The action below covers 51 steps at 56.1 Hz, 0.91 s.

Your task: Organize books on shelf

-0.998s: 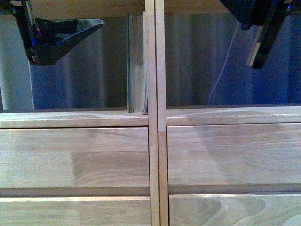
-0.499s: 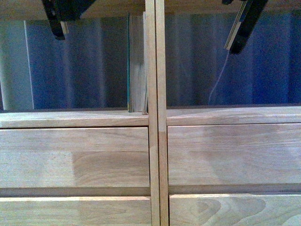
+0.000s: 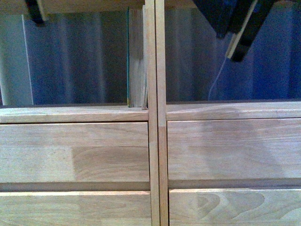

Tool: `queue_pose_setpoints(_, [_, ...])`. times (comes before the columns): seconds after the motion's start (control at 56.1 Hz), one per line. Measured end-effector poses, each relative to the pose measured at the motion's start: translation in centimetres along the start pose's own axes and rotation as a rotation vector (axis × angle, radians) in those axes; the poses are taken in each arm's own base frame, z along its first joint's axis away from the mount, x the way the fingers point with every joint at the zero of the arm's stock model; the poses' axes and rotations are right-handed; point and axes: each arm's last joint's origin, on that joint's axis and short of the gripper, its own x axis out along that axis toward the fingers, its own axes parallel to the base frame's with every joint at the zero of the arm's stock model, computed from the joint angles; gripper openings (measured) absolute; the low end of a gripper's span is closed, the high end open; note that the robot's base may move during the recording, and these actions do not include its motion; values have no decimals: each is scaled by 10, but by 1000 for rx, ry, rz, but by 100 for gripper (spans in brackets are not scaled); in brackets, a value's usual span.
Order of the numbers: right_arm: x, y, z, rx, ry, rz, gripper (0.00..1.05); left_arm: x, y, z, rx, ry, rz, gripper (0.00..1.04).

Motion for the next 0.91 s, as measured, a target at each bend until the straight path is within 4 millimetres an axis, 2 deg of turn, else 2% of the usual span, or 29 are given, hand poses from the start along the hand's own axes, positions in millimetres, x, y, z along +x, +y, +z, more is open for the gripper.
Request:
queue_pose_setpoints(0.178, [-28,-9,10,-44,-24,-68,75,-27,24,13,165,-115,187,17])
queue_pose_setpoints(0.356, [-74,-15,25,-83,-79,-145,99,-45,44,25,391,-178,336,17])
queue_pose_setpoints(0.428, [-90,-11,29,-110,-103,-164,97,-48,56,27,480,-180,393,17])
queue_pose_setpoints(0.499, [-97,-8,30,-124,-111,-173,97,-49,73,28,558,-166,445,17])
queue_pose_setpoints(0.713, [-102,-8,28,-124,-110,-187,98,-39,121,29,656,-83,537,17])
queue_pose_setpoints(0.909, [-110,-10,26,-121,-114,-213,98,-17,151,33,752,-50,588,17])
